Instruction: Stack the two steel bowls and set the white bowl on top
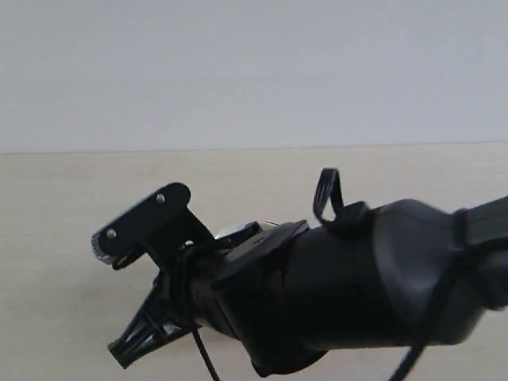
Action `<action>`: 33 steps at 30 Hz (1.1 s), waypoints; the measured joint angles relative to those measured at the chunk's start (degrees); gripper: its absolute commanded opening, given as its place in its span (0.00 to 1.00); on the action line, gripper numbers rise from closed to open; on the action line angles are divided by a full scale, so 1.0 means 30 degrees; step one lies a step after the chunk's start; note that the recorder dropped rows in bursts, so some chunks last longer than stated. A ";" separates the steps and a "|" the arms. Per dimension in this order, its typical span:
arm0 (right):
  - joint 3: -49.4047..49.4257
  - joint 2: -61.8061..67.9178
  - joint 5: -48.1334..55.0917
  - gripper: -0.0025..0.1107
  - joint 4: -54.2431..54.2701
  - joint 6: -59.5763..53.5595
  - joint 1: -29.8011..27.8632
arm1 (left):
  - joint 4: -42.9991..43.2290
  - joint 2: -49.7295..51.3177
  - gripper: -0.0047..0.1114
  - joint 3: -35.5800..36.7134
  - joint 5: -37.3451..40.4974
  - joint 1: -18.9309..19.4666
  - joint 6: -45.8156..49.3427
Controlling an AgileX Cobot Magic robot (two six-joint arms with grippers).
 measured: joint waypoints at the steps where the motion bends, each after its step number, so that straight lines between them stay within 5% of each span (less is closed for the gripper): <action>1: 0.0000 -0.0431 -0.0082 0.02 0.0000 -0.0217 0.0241 | 0.0000 0.0000 0.08 0.0000 0.0000 0.0000 0.0000; 8: 0.0830 -0.3381 -0.3650 0.02 -0.0108 -0.1203 0.1934 | 0.0000 0.0000 0.08 0.0000 0.0000 0.0000 0.0000; 20: 0.6394 -1.0162 -0.9363 0.02 0.0013 -0.1503 0.2087 | 0.0000 0.0000 0.08 0.0000 0.0000 0.0000 0.0000; 33: 0.7097 -1.9521 -1.0427 0.02 0.0013 -0.4026 0.2087 | 0.0000 0.0000 0.08 0.0000 0.0000 0.0000 0.0000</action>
